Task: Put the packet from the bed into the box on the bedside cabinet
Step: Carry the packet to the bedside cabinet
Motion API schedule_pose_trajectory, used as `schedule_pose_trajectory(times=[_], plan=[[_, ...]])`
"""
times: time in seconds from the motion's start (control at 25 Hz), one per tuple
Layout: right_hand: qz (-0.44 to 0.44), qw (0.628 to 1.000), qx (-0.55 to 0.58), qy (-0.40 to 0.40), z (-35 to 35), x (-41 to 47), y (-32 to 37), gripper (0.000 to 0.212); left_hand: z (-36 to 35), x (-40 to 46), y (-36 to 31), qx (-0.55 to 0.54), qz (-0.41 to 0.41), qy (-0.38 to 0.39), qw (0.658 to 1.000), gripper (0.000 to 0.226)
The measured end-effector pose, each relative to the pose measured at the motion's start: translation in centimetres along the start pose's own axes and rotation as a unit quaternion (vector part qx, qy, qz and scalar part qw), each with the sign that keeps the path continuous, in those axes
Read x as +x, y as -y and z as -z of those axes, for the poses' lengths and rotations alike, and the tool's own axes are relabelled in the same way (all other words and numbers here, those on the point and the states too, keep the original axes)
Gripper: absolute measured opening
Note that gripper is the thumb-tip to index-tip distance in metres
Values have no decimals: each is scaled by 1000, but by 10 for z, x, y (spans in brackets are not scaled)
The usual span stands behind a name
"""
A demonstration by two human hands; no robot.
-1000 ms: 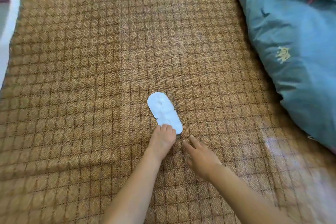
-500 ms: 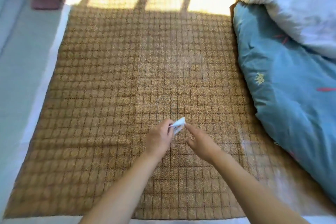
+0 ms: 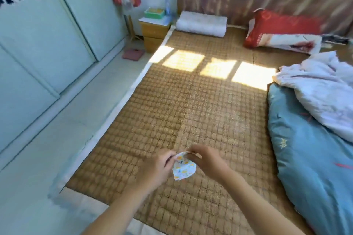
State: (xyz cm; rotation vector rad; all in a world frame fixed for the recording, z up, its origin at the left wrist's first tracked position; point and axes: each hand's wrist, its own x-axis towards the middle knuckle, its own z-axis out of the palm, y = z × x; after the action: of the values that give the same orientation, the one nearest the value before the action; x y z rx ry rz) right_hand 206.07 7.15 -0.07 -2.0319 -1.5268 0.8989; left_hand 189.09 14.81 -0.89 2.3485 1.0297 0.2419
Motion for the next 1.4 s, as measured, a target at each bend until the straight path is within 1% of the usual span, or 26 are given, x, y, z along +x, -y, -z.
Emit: schedule_pose_trajectory(times=[0.08, 0.2, 0.28, 0.36, 0.4, 0.44, 0.52, 0.6, 0.72, 0.8, 0.88, 0.96, 1.0, 1.08, 1.2, 1.24, 1.28, 1.36, 1.4], plan=[[48, 999, 1, 9, -8, 0, 33, 20, 20, -26, 10, 4, 14, -47, 999, 26], [111, 993, -8, 34, -31, 3, 88, 20, 53, -59, 33, 14, 41, -89, 995, 26], [134, 990, -11, 39, -53, 8, 120, 21, 75, -79, 55, -24, 76, -113, 990, 20], [150, 988, 0, 32, -79, 12, 148, 22, 101, -103, 87, -92, 117, -142, 979, 12], [149, 988, 9, 32, -98, 14, 162, 24, 116, -117, 107, -114, 136, -158, 971, 14], [142, 989, 18, 41, -117, 16, 178, 29, 132, -133, 127, -126, 151, -174, 965, 17], [118, 987, 62, 90, -158, 21, 214, 33, 165, -166, 168, -144, 163, -192, 957, 15], [101, 978, 120, 138, -197, 26, 252, 30, 198, -197, 207, -175, 162, -204, 949, 14], [93, 972, 145, 161, -252, 31, 302, 27, 245, -238, 265, -217, 175, -218, 935, 18], [86, 966, 167, 178, -281, 34, 334, 24, 272, -259, 301, -265, 189, -229, 917, 17], [85, 956, 183, 212, -303, 39, 367, 30, 292, -273, 332, -302, 205, -236, 901, 15], [92, 951, 185, 229, -320, 52, 394, 39, 305, -278, 357, -338, 214, -239, 885, 15], [93, 949, 192, 231, -327, 61, 405, 45, 311, -277, 367, -358, 217, -241, 876, 17], [68, 950, 216, 216, -345, 84, 427, 57, 324, -274, 391, -378, 223, -253, 862, 19], [-25, 972, 191, 134, -366, 120, 464, 74, 345, -261, 432, -389, 244, -284, 842, 20], [-55, 968, 206, 133, -374, 135, 477, 75, 353, -253, 446, -400, 247, -295, 832, 18], [-74, 956, 240, 151, -380, 150, 490, 69, 360, -244, 458, -415, 251, -304, 820, 15], [-97, 912, 340, 205, -391, 187, 517, 51, 376, -221, 485, -444, 259, -310, 800, 11], [-105, 887, 390, 223, -395, 209, 530, 45, 385, -206, 500, -456, 263, -307, 793, 10]])
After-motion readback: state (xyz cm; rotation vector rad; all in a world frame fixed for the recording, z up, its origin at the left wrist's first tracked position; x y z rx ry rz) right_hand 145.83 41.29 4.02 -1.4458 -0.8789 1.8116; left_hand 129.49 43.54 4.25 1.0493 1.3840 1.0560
